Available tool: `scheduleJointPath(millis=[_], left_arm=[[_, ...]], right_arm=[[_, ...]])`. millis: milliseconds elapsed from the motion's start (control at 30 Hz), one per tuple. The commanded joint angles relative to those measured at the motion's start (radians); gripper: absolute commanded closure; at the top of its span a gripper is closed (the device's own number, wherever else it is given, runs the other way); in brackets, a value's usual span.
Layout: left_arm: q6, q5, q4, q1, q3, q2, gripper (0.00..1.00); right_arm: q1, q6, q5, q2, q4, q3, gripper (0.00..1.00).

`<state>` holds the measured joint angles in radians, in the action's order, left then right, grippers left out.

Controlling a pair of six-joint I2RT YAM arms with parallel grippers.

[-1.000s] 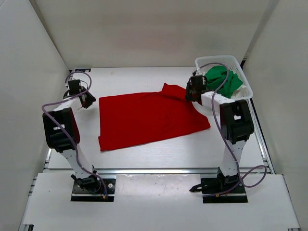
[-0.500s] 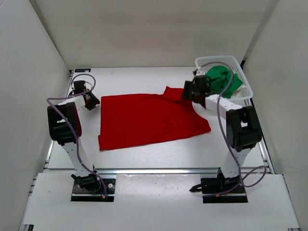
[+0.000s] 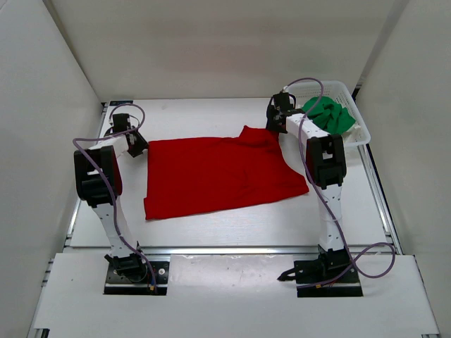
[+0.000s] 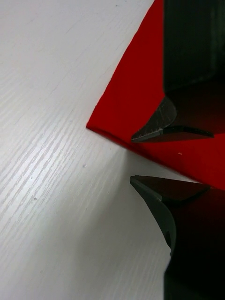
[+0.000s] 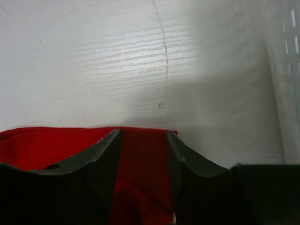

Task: Fold and stack the t-shirts
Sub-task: Grap the side of the flattened tshirt furthest away from the robot with both arms

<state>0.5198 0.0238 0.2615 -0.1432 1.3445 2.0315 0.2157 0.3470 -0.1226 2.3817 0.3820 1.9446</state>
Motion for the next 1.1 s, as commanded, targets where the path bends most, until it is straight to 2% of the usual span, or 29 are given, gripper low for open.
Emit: scheduleJointPath(millis=[0,133,267,533,767,933,1067], left_arm=[[-0.009,0.002,0.005,-0.007,0.025,-0.007,0.55],[-0.014,-0.004,0.005,0.001,0.022,-0.016,0.55],[-0.017,0.001,0.005,0.007,0.03,-0.019,0.56],[0.002,0.018,-0.022,-0.012,0.022,-0.039,0.57],[0.009,0.039,-0.03,-0.021,0.021,-0.047,0.58],[0.009,0.059,-0.044,-0.019,0.007,-0.059,0.59],[0.017,0.057,-0.044,-0.022,0.004,-0.057,0.58]], right_arm=[[0.011,0.047,-0.072,0.013,0.143,0.057,0.59],[0.016,0.073,-0.089,-0.029,0.086,-0.002,0.58],[-0.001,0.102,-0.143,-0.056,0.107,-0.004,0.59],[-0.019,0.145,-0.15,-0.282,-0.083,-0.303,0.6],[-0.029,0.176,-0.107,-0.262,-0.071,-0.308,0.61],[-0.039,0.205,-0.107,-0.139,0.02,-0.167,0.68],[-0.061,0.225,-0.098,-0.104,0.006,-0.148,0.67]])
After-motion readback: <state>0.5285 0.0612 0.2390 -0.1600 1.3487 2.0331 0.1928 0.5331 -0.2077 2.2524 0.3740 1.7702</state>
